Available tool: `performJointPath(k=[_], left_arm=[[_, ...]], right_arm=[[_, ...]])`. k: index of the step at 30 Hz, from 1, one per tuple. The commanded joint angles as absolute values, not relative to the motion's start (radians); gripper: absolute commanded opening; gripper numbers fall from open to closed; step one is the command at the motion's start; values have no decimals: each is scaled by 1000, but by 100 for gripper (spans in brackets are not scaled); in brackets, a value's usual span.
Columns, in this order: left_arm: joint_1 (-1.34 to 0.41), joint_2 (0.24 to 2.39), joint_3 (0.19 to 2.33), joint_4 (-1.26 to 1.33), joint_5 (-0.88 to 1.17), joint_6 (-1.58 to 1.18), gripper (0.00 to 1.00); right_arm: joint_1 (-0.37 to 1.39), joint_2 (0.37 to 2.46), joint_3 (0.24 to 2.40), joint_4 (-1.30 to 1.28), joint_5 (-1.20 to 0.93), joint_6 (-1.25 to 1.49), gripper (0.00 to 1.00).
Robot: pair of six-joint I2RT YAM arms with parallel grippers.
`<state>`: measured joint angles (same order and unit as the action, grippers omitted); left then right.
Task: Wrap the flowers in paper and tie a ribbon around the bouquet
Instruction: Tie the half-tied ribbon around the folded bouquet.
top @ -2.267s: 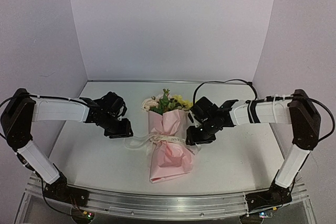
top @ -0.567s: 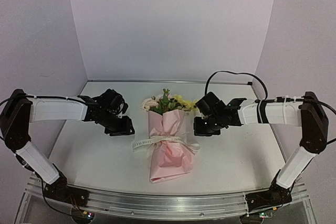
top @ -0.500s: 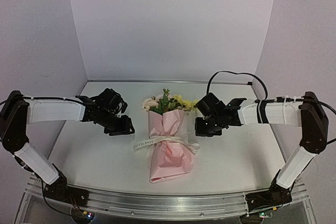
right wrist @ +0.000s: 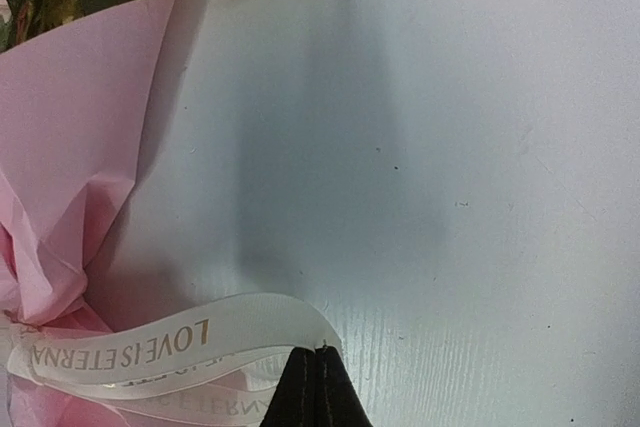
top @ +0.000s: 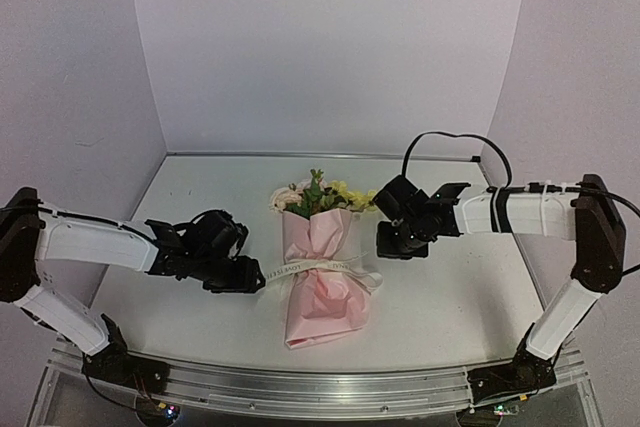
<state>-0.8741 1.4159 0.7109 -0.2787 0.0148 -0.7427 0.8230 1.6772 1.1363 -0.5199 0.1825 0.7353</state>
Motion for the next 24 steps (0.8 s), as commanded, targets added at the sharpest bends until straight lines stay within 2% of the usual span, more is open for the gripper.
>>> performJointPath(k=[1,14,24], left_arm=[[-928,1492,726,-131,-148,-820,62],[-968,1665,778,-16,-301,-875,65],[-1026,1650,766,37,-383,-861,66]], right_arm=[[818,1675,1181,-544,196,746,0],[818,1670,1187,-563,249,789,0],[815,1656,1210,-578,268,794,0]])
